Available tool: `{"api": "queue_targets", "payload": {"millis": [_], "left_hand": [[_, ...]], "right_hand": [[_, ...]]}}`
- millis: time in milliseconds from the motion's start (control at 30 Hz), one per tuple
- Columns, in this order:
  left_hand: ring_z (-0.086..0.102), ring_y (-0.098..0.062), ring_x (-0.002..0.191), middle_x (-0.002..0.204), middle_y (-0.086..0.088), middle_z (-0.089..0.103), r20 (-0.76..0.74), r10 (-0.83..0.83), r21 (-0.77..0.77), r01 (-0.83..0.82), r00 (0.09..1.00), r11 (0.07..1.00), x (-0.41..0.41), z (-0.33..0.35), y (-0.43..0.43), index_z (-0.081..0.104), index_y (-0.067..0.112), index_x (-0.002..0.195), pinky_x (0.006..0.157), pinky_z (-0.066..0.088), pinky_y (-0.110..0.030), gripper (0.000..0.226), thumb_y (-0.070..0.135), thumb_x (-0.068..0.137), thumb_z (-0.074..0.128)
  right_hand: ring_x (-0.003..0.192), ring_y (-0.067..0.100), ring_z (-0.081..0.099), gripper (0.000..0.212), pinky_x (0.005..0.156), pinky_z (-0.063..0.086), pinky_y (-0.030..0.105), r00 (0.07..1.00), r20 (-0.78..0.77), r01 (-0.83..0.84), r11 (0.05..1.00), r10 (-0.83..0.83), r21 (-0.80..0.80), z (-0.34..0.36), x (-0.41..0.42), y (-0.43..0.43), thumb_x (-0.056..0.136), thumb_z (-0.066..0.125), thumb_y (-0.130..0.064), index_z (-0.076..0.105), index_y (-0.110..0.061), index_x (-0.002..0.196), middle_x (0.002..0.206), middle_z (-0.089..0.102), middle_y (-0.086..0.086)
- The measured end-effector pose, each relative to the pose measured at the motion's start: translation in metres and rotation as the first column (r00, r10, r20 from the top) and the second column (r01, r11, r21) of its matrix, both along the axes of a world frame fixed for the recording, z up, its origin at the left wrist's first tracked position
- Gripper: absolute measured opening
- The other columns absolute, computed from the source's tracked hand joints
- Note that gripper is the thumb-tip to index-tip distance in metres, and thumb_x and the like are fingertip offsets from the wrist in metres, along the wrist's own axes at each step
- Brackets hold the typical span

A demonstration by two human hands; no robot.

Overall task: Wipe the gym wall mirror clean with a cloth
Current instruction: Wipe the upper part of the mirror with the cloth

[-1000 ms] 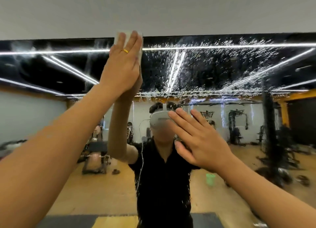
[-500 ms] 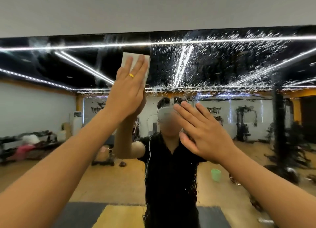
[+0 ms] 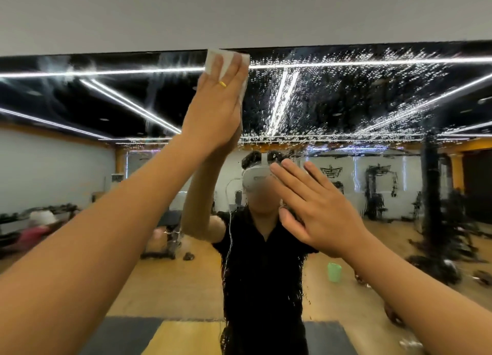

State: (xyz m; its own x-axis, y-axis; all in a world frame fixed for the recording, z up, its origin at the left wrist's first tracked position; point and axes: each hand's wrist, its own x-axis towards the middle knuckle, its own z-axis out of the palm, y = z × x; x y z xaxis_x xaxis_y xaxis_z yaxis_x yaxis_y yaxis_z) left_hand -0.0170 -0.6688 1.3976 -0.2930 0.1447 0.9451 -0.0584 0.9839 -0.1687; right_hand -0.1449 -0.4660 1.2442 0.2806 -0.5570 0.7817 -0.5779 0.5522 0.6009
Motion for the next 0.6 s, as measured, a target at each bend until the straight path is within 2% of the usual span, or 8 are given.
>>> {"api": "queue_targets", "payload": {"millis": [133,300,400,467,600], "left_hand": [[-0.006,-0.029,0.159,0.174,0.004,0.001,0.01,-0.002,-0.004,0.002,1.0,1.0,-0.005,-0.004,-0.005,0.003,0.024,0.166,0.129,0.006,-0.048,0.059,0.02,0.113,0.027],[-0.011,-0.021,0.159,0.173,0.012,0.0,0.03,-0.065,0.043,0.064,0.997,0.997,0.003,0.012,-0.015,0.005,0.031,0.166,0.13,0.011,-0.048,0.066,0.008,0.11,0.029],[-0.011,-0.019,0.159,0.173,0.014,-0.002,-0.022,-0.064,0.125,0.066,0.998,0.99,0.014,0.007,-0.04,0.006,0.032,0.166,0.129,0.001,-0.041,0.069,0.005,0.108,0.03],[-0.011,-0.017,0.159,0.173,0.015,-0.003,-0.057,-0.035,0.171,0.044,0.998,0.984,0.023,0.007,-0.061,0.005,0.032,0.166,0.126,0.001,-0.038,0.069,0.005,0.108,0.03],[-0.006,-0.02,0.16,0.174,0.01,-0.002,-0.087,0.023,0.244,-0.001,0.996,0.97,0.047,0.012,-0.098,0.006,0.031,0.166,0.13,0.009,-0.047,0.07,0.003,0.107,0.03]], "right_hand": [[0.158,0.024,0.019,0.063,0.128,0.017,0.051,1.0,-0.008,-0.004,1.0,0.004,-0.001,0.0,0.0,-0.002,0.103,0.052,-0.035,0.036,-0.014,0.16,0.168,0.028,0.007],[0.158,0.025,0.019,0.061,0.128,0.018,0.051,1.0,0.007,-0.006,1.0,0.006,0.011,0.002,-0.001,0.002,0.104,0.047,-0.036,0.037,-0.014,0.159,0.168,0.027,0.007],[0.157,0.025,0.021,0.06,0.126,0.022,0.054,1.0,0.005,-0.013,1.0,0.013,0.014,0.0,-0.001,0.0,0.103,0.047,-0.035,0.037,-0.014,0.159,0.168,0.028,0.007],[0.158,0.025,0.021,0.06,0.126,0.023,0.054,1.0,0.001,-0.01,1.0,0.01,0.013,0.0,0.0,-0.001,0.103,0.047,-0.035,0.037,-0.013,0.159,0.168,0.028,0.008],[0.157,0.025,0.021,0.06,0.126,0.022,0.054,1.0,0.004,-0.017,1.0,0.017,0.016,0.002,0.0,-0.001,0.104,0.046,-0.036,0.037,-0.013,0.158,0.168,0.028,0.008]]}}
